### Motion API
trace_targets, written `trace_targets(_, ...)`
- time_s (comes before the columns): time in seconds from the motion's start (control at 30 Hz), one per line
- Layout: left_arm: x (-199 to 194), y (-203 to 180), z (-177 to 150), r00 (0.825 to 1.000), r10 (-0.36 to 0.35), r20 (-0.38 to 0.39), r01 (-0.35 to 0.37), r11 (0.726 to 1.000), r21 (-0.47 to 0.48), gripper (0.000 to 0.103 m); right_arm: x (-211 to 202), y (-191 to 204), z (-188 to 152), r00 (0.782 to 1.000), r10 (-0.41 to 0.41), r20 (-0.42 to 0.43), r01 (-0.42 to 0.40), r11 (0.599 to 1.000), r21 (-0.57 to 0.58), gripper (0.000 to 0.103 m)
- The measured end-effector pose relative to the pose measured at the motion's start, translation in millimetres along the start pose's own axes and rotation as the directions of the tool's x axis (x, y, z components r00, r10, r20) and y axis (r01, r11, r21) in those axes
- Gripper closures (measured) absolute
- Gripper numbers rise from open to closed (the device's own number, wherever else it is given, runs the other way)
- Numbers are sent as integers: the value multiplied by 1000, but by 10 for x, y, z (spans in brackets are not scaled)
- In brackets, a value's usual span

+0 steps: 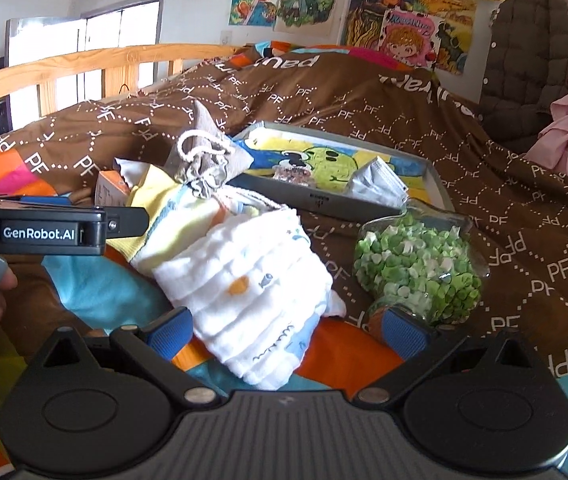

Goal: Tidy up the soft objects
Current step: 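Grasp the yellow knit sock with the left tool while the right tool grasps the white cloth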

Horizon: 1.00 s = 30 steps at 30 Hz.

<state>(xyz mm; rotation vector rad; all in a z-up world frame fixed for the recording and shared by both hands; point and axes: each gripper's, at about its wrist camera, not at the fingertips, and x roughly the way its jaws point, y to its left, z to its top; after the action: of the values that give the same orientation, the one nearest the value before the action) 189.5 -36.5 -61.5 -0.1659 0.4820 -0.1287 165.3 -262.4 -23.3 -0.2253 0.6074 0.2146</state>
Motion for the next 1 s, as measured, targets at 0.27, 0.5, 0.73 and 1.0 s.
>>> trace_targets(0.27,61,-40,-1,1000,-20,-14,21,999,36,1,160,-28,-7,1000,2,-19,-2,1000,21,0)
trace_targets(0.5,189,14,-8,995,-59,-82,56,998,-33,1,228,-4,-12,999,39,-2,-39,998,39,0)
trace_targets(0.73,417,175,11,982,-123,-143,87,968,-237,1,261,69,-22,998,56,24,-56,998,20,0)
trace_targets(1.0,508,113,25,975,-155,-160,107,955,-278,10,402,128,-40,998,63,10,-63,998,0,0)
